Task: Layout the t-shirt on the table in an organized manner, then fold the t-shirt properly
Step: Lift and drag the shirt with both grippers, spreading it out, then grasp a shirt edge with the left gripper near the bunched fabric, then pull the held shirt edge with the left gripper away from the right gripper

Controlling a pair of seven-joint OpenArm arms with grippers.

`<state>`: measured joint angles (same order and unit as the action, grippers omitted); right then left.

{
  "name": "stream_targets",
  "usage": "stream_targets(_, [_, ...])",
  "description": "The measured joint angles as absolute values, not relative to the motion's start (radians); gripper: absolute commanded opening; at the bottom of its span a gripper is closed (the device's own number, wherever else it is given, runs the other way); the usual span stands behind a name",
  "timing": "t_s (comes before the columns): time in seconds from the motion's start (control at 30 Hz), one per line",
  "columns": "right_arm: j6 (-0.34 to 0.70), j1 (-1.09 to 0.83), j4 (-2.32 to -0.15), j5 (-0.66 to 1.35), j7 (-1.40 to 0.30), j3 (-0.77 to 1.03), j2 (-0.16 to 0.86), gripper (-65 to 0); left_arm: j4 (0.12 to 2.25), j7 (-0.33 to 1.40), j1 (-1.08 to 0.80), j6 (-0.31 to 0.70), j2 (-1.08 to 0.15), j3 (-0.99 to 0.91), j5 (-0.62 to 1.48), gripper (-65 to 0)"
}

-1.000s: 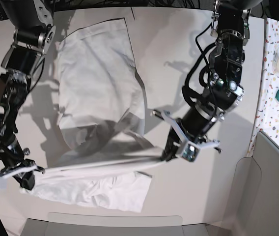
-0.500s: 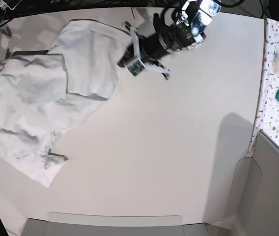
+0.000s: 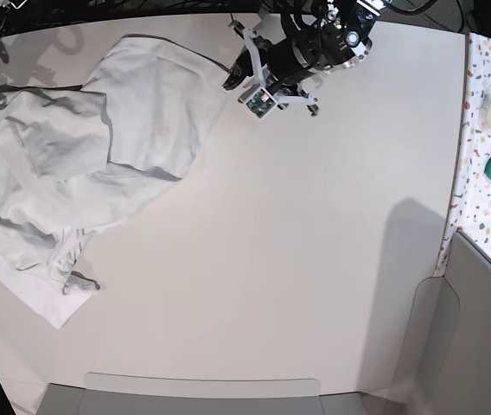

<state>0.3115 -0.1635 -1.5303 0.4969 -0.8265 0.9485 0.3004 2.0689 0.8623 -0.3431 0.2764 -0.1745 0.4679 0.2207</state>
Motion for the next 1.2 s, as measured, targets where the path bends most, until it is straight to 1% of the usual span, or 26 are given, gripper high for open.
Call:
stream_targets(0.13, [0.311, -0.167, -1.530, 0.496, -0.827, 0.920, 0.295, -65.0, 2.063, 0.865, -0.321, 0.271, -0.126, 0.416, 0.221, -42.7])
stream_targets(0.27, [0.311, -0.167, -1.531, 0.497, -0.827, 0.904, 0.295, -65.0, 2.035, 1.049, -0.268, 0.279, -0.090, 0.422, 0.224, -42.7])
stream_targets(0.47, [0.311, -0.169, -1.531, 0.497, -0.827, 0.904, 0.295, -65.0, 2.040, 1.160, -0.263, 0.274, -0.033, 0.419, 0.224, -42.7])
stream_targets(0.63, [0.311, -0.169, -1.531, 0.497, -0.826, 0.904, 0.295, -65.0, 2.030, 1.157, -0.264, 0.274, -0.025, 0.422, 0.225, -42.6])
stream_targets(0.77, [0.311, -0.169, -1.531, 0.496, -0.827, 0.904, 0.295, -65.0, 1.917, 1.148, -0.255, 0.270, -0.025, 0.420, 0.303, -42.6])
stream_targets(0.87, [0.311, -0.169, -1.531, 0.497, -0.827, 0.903, 0.295, -65.0, 1.834, 1.112, -0.245, 0.282, -0.025, 0.414, 0.402, -42.8])
stream_targets(1.0, [0.311, -0.169, -1.531, 0.496, -0.827, 0.903, 0.294, -65.0, 1.777, 1.117, -0.212, 0.285, -0.025, 0.414, 0.476, -43.1])
stream_targets(1.03, [0.311, -0.169, -1.531, 0.496, -0.827, 0.903, 0.295, -65.0, 1.766, 1.113, -0.208, 0.285, -0.025, 0.414, 0.489, -44.5])
stream_targets(1.07, [0.311, -0.169, -1.531, 0.497, -0.827, 0.903, 0.294, -65.0, 1.758, 1.106, -0.205, 0.286, -0.025, 0.417, 0.504, -47.8])
stream_targets(1.13, [0.311, -0.169, -1.531, 0.496, -0.827, 0.903, 0.293, -65.0, 1.752, 1.098, -0.205, 0.286, -0.025, 0.417, 0.509, -56.4])
stream_targets(1.17, [0.311, -0.169, -1.531, 0.496, -0.827, 0.903, 0.294, -65.0, 1.752, 1.098, -0.199, 0.287, -0.025, 0.416, 0.509, -62.2])
stream_targets(1.2, [0.311, -0.169, -1.531, 0.496, -0.826, 0.903, 0.294, -65.0, 1.752, 1.101, -0.185, 0.290, -0.029, 0.408, 0.506, -65.0])
